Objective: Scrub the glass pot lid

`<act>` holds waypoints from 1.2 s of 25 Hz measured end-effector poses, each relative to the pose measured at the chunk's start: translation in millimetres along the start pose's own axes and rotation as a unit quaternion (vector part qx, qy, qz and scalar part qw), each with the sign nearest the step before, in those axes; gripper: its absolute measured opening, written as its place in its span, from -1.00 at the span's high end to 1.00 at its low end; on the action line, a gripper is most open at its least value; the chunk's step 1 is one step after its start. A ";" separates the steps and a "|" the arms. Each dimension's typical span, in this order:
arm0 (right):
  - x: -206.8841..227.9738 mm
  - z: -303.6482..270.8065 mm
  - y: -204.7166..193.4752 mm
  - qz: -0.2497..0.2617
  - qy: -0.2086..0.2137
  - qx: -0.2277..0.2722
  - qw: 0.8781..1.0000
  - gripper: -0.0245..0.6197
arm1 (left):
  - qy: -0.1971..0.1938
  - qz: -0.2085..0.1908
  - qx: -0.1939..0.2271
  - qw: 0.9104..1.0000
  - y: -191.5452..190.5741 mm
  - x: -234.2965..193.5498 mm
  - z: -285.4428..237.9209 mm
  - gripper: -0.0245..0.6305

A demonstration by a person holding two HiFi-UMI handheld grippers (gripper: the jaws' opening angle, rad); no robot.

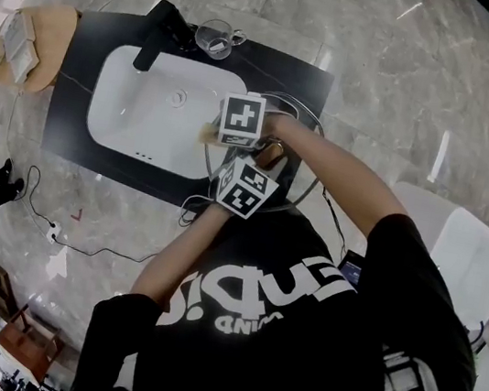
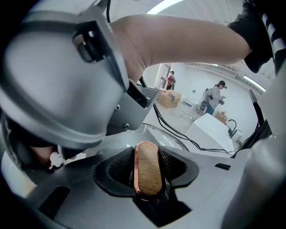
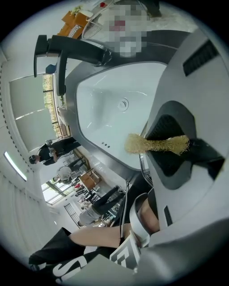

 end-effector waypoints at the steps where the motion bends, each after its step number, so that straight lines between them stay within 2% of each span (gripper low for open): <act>1: -0.1 -0.9 0.3 0.002 -0.001 -0.003 1.000 0.78 | 0.000 0.000 0.000 1.000 0.2 0.0 0.2 0.37; 9: 5.7 -5.2 -7.4 0.039 -0.027 -0.031 0.998 0.78 | -0.003 -0.001 0.001 1.000 1.0 0.9 -0.6 0.37; 30: 54.8 36.4 -48.2 -0.055 -0.113 0.016 0.992 0.78 | -0.008 -0.003 0.002 1.000 -2.1 -1.0 -1.6 0.37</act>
Point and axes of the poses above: the fingertips, and each gripper's own axes: z backward along the fingers, x to its right, y out of its top, the point moved 1 cm from there along z, backward along the fingers, and after that the axes turned 3 degrees about -z, right-handed, at the moved point
